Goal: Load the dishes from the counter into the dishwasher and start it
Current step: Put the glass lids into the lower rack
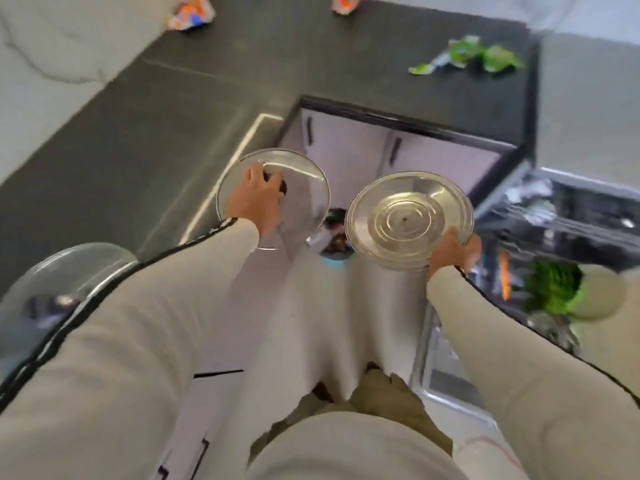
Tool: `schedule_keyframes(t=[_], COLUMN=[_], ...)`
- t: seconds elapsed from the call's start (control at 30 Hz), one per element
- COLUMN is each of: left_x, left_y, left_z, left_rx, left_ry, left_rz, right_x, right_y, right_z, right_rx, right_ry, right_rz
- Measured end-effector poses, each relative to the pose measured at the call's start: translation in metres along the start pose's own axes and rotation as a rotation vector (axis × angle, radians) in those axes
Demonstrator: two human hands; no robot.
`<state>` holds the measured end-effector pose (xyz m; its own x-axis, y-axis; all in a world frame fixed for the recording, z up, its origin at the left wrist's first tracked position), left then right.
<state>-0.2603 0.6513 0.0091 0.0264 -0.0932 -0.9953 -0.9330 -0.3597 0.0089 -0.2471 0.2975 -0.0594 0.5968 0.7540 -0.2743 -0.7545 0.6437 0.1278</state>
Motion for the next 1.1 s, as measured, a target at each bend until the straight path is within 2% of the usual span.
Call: schedule_keyframes(t=[0.07, 0.2, 0.33, 0.43, 0.6, 0.8, 1.1], left_x=[0.022, 0.069, 0.112, 0.137, 0.177, 0.236, 0.330], left_y=[0.018, 0.055, 0.086, 0.108, 0.125, 0.111, 0.107], left_z=[-0.061, -0.170, -0.255, -0.305, -0.354, -0.394, -0.463], left_rx=[0.117, 0.279, 0.346, 0.379, 0.405, 0.459, 0.705], left_ry=[-0.012, -0.031, -0.034, -0.058, -0.093, -0.178, -0.334], left_rz=[0.071, 0.212, 0.300, 0.347, 0.442, 0.532, 0.623], right_x=[-0.059, -0.154, -0.225, -0.260, -0.280, -0.269, -0.260], right_y=[-0.019, -0.049, -0.078, -0.106, -0.151, -0.188, -0.232], right_z=[-0.020, -0.068, -0.096, -0.107, -0.136, -0.172, -0.248], right_rx=[0.072, 0.164, 0.207, 0.221, 0.238, 0.244, 0.314], right_ry=[0.077, 0.028, 0.011, 0.079, 0.315, 0.697, 0.819], right_rz=[-0.071, -0.228, -0.292, -0.273, -0.160, 0.015, 0.075])
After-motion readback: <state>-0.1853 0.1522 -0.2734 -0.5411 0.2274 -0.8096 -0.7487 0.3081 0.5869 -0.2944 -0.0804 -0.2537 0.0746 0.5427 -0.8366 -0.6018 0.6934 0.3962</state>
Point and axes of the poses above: each hand's wrist, its own y-axis away from the middle knuckle, its own x-axis out of the palm, z = x × y, the point moved 4 cm from there along -y, towards the middle knuckle, and after that the axes turned 11 degrees about -x, right-handed, at the moved point
